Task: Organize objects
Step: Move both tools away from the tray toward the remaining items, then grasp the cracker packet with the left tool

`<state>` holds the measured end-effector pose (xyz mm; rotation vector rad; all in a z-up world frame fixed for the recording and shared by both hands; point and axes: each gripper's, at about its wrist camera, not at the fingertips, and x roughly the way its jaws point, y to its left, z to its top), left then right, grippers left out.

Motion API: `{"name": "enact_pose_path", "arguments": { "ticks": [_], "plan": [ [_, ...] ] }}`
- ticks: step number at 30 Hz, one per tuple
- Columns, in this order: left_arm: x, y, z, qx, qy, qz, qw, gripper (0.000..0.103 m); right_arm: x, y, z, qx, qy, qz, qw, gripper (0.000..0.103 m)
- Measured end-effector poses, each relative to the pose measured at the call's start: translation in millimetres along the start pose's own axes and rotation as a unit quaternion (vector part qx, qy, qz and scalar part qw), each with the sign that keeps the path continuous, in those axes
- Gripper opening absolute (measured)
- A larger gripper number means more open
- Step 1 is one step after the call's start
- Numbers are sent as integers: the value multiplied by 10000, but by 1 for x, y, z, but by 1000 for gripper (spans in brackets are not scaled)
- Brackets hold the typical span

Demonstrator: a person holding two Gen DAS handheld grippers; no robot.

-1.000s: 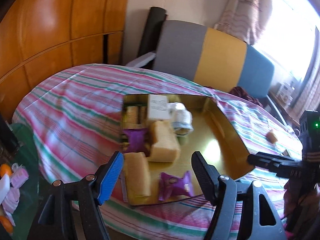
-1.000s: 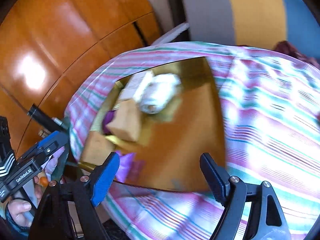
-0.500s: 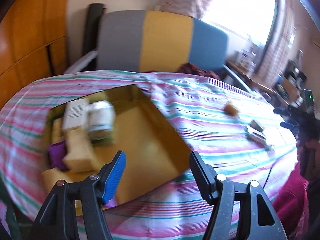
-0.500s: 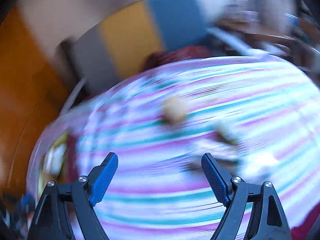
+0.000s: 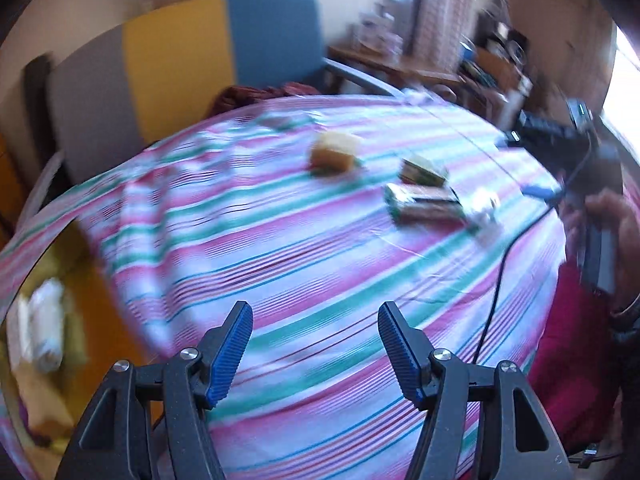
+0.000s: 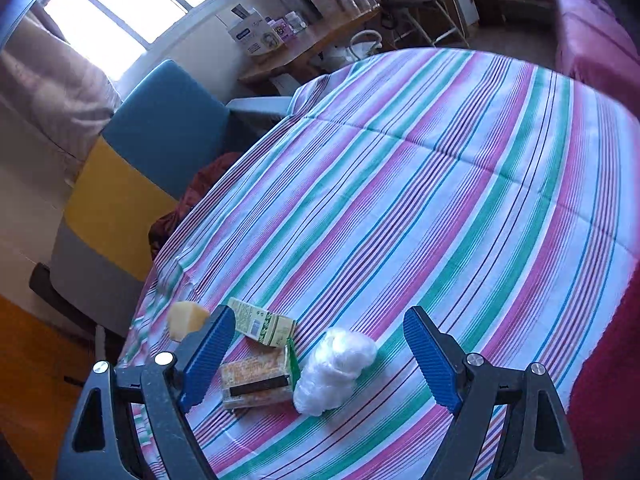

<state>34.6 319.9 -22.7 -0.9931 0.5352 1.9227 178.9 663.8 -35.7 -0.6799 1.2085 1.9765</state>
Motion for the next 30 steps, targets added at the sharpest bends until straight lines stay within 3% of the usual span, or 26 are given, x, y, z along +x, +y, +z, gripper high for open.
{"name": "enact_pose_path", "arguments": {
  "ticks": [6,15,20,26,30],
  "plan": [
    [27,-29,27,742,46,-112,9972,68,7,4,-6,19,186,181,9997,89],
    [74,-77,75,2070,-90,-478,9771,78,9,-3,-9,236,395,428,9980,91],
    [102,-98,91,2626,32,-748,9620,80,15,-3,-11,261,572,508,9967,91],
    [134,-117,100,3388,304,-909,9360,83,21,-2,-14,263,769,631,9947,92],
    [151,-123,107,3627,454,-1097,9243,83,25,1,-14,215,852,647,9940,92]
  ]
}}
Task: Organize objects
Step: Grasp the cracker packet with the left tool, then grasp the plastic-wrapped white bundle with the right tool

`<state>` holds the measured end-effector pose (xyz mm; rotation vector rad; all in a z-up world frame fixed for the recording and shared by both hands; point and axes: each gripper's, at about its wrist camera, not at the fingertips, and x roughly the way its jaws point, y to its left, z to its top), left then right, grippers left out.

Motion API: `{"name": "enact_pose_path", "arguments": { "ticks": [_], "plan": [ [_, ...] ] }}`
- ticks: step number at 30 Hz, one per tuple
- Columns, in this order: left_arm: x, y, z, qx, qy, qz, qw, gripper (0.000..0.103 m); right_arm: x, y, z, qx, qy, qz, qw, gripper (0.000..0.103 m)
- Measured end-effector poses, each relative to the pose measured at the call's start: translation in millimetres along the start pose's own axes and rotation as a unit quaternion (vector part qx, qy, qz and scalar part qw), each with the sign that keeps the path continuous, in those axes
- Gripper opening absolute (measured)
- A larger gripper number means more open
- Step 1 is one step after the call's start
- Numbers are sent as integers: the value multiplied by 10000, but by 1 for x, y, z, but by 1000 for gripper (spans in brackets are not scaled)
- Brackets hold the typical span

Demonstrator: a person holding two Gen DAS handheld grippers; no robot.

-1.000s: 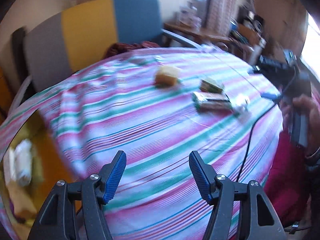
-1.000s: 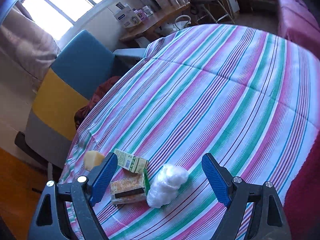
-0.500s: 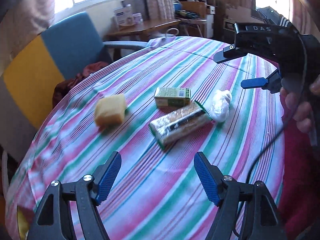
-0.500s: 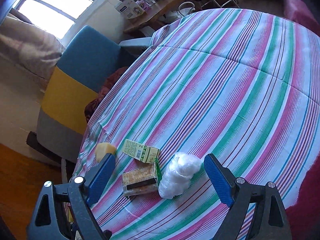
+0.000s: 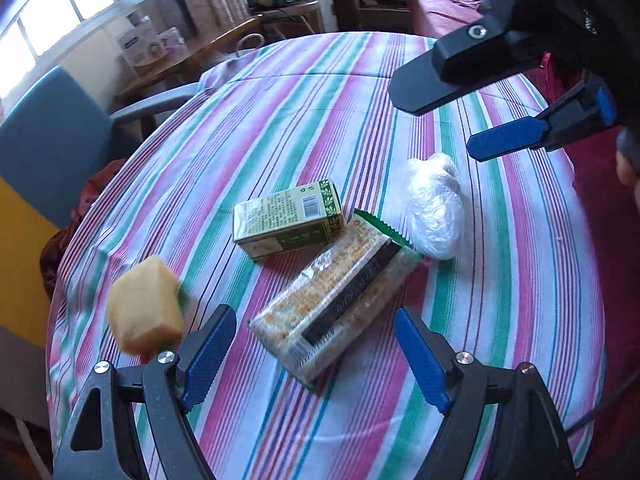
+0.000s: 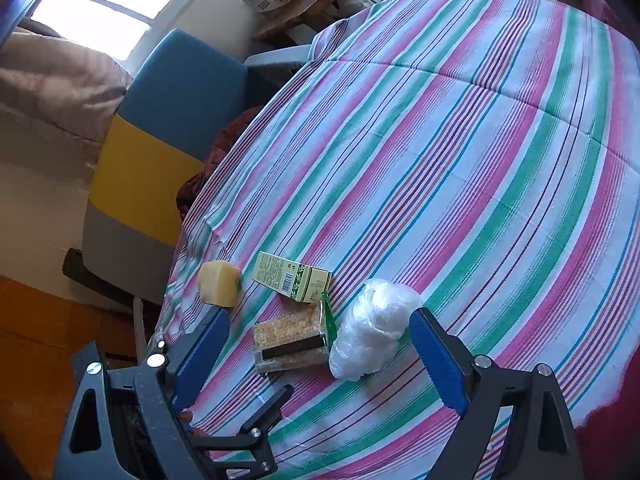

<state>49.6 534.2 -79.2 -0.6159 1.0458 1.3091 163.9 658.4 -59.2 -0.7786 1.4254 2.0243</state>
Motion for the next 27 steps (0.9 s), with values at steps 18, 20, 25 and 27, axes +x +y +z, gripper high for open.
{"name": "enact_pose_path", "arguments": {
  "ticks": [18,20,25,27],
  "plan": [
    [-2,3,-45,-1589,-104,-364,9866,50,-2,-10,4,68,-148,-244,9996,92],
    [-13,-2,-62,-1889,-122,-252,9816,50,-2,-11,4,53,-155,-329,9993,92],
    [-41,-8,-106,-2671,-139,132,9635,50,9,-6,3,-142,9,-618,9980,92],
    [-54,-11,-127,-3004,-173,228,9534,50,14,-2,1,-305,86,-769,9965,92]
  ]
}}
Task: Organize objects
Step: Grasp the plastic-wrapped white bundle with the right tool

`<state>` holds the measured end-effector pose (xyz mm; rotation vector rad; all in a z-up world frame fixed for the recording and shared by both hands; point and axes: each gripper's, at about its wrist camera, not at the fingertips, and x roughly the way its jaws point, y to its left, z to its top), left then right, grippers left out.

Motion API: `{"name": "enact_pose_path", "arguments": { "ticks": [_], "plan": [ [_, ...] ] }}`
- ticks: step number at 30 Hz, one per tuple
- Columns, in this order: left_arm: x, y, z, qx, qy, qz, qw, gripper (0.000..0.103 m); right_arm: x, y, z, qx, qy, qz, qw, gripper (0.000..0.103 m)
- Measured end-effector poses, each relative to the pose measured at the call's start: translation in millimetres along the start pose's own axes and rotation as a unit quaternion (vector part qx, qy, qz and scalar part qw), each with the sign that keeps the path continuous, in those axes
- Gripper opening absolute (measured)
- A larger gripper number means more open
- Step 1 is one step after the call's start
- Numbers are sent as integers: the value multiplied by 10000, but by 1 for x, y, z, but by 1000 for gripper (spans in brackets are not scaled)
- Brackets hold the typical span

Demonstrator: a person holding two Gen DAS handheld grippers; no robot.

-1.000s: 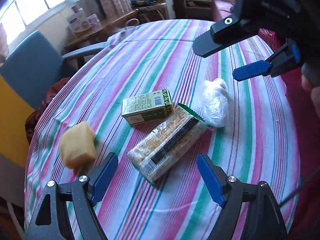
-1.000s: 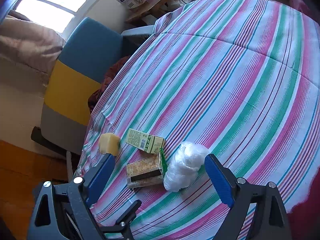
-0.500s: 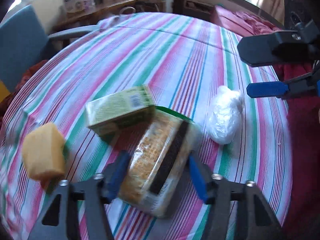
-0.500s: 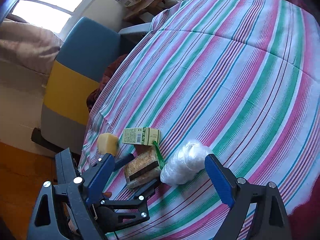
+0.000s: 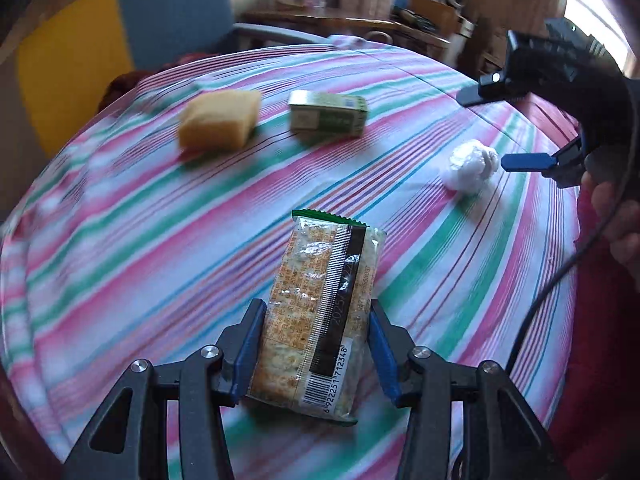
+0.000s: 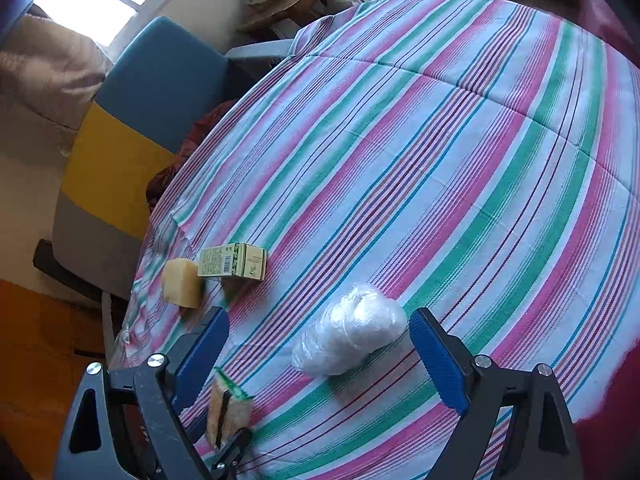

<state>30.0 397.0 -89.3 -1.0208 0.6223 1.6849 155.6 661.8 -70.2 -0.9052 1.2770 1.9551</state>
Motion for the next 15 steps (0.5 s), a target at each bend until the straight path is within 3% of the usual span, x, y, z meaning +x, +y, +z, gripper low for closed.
{"name": "enact_pose_path", "arguments": {
  "ticks": [7,15],
  "plan": [
    [-27,10,-45,-609,-169,242,9977,50,13,9,-2,-389,99,-480,9980,93],
    [-36,3,-67,-725,-374,398,9959,50,22,28,-8,-1059,83,-874,9905,94]
  ]
}}
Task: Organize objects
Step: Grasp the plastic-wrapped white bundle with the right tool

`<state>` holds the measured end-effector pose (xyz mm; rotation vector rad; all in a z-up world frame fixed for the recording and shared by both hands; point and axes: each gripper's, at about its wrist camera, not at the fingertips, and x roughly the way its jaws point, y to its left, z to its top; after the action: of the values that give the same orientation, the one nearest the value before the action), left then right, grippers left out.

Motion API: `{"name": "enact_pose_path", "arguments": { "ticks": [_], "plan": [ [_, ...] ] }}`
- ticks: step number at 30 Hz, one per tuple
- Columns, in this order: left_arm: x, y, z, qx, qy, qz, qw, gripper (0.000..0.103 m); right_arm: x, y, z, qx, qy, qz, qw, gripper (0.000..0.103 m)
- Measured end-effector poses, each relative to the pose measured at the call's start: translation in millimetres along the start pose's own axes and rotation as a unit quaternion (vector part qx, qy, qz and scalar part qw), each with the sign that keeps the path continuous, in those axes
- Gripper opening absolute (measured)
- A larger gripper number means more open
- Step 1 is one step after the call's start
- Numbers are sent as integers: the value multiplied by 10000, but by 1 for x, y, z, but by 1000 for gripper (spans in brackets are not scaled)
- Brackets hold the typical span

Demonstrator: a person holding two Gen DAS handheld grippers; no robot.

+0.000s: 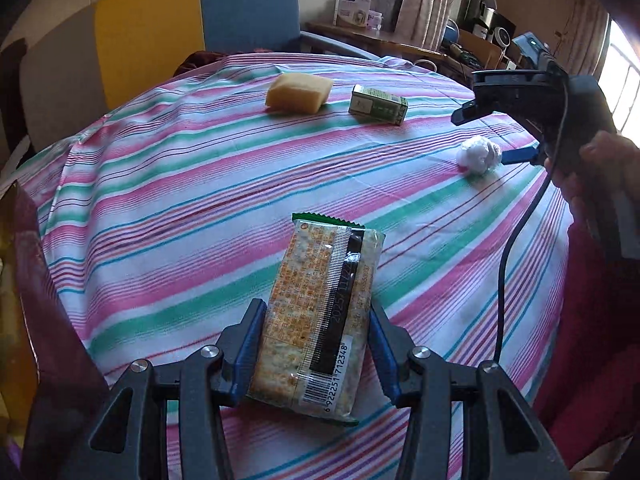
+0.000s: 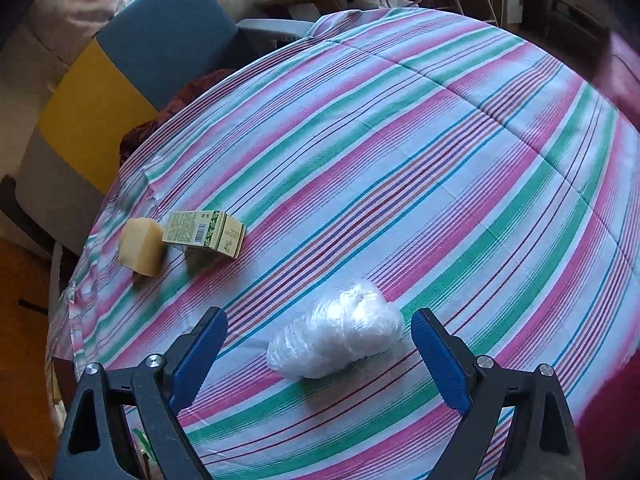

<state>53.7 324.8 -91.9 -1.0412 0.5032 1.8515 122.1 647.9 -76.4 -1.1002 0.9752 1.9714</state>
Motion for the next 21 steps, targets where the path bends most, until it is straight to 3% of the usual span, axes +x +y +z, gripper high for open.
{"name": "enact_pose_path", "arguments": {
  "ticks": [4,6,14,21],
  "plan": [
    [4,-3,-1,117,-99,76,9999,50,14,16,-6,-700,75,-602,9957,93],
    [5,-3,-2,115,-173,64,9998,51,20,23,-9,-1007,175,-720,9922,62],
    [3,8,-4,-50,-236,-287,9993,51,26,27,-12,-1174,284,-747,9899,60],
    [3,10,-4,-138,-204,-345,9991,51,27,29,-11,-1185,299,-763,9896,60]
  ]
}}
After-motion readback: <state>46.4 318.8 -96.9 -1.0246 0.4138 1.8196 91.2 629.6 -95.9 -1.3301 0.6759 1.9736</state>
